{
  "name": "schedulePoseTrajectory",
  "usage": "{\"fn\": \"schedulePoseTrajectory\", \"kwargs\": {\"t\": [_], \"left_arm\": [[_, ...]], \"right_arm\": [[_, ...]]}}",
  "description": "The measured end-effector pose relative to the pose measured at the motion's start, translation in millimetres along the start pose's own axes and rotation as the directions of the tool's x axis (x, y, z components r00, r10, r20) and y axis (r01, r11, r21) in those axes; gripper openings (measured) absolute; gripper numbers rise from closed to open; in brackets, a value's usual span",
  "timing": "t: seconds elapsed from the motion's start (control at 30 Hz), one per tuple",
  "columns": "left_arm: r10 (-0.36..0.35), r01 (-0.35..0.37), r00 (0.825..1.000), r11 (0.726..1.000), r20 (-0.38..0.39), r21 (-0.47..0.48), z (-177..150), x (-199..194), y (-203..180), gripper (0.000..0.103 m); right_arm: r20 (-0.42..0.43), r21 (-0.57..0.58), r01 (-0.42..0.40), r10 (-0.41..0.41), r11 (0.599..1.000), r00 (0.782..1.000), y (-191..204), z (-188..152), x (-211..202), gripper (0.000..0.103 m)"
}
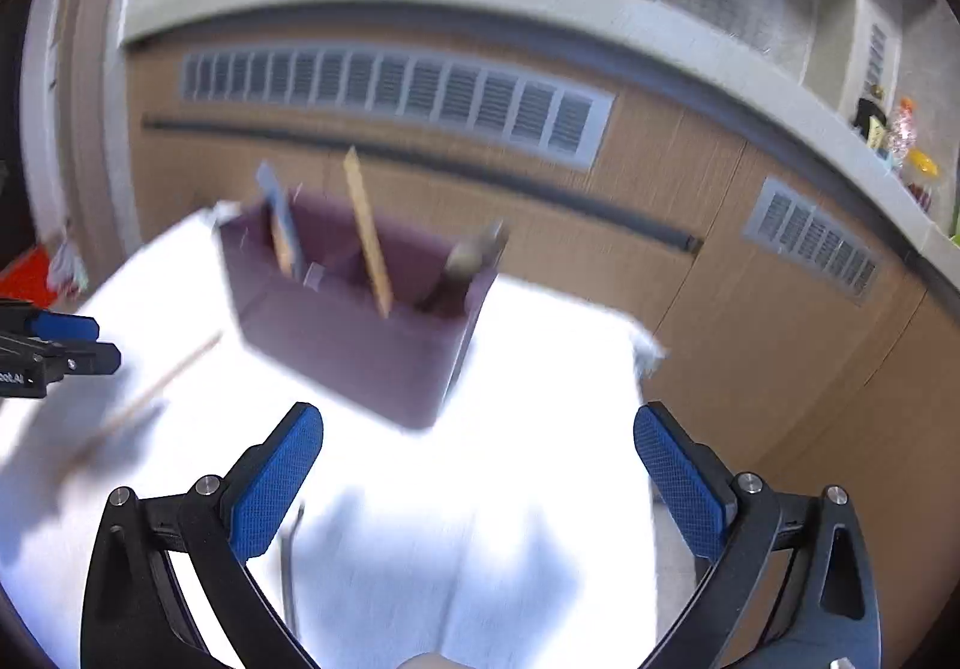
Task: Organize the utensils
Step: 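Grasp the second wooden chopstick with the left tool while the right tool grasps the shovel-ended utensil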
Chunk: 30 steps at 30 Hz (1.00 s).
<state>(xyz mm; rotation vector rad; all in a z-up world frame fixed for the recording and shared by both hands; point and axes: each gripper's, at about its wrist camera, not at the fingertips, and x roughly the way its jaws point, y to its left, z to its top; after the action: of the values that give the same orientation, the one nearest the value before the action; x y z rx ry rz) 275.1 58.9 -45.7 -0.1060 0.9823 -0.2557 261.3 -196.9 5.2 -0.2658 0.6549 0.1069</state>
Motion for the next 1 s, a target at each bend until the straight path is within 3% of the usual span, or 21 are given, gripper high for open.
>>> {"fn": "schedulePoseTrajectory", "kwargs": {"t": [0.2,0.33,0.4,0.67,0.73,0.8,0.87,0.97,1.0], "left_arm": [[0.009,-0.01,0.999,1.0,-0.052,-0.006,-34,20,-9,0.055],[-0.032,0.033,0.997,0.999,-0.063,0.023,-48,15,-24,0.055],[-0.05,0.053,0.996,0.998,-0.071,0.037,-55,11,-31,0.054],[-0.125,0.143,0.984,0.98,-0.13,0.137,-86,-4,-69,0.054],[-0.139,0.16,0.979,0.977,-0.148,0.139,-90,-8,-70,0.054],[-0.145,0.164,0.977,0.979,-0.158,0.118,-93,-13,-67,0.054],[-0.152,0.165,0.976,0.984,-0.156,0.071,-92,-17,-58,0.054],[-0.126,0.127,0.983,0.992,-0.135,-0.002,-83,-23,-40,0.054],[-0.128,0.125,0.982,0.992,-0.136,-0.031,-78,-22,-35,0.053]], "right_arm": [[-0.125,-0.01,-0.182,0.179,0.983,0.976,24,-44,7,0.099],[-0.212,-0.026,-0.265,0.254,0.964,0.944,42,-60,11,0.07],[-0.25,-0.007,-0.313,0.301,0.95,0.92,42,-71,6,0.07],[-0.241,0.0,-0.252,0.244,0.968,0.939,39,-91,-13,0.069],[-0.242,0.045,-0.265,0.268,0.963,0.933,35,-86,-5,0.047],[-0.256,0.073,-0.295,0.304,0.953,0.917,35,-83,3,0.032],[-0.263,0.077,-0.314,0.323,0.946,0.909,40,-79,14,0.03],[-0.277,0.022,-0.294,0.288,0.956,0.916,50,-77,22,0.024],[-0.281,-0.003,-0.288,0.276,0.958,0.919,53,-76,21,0.01]]}}
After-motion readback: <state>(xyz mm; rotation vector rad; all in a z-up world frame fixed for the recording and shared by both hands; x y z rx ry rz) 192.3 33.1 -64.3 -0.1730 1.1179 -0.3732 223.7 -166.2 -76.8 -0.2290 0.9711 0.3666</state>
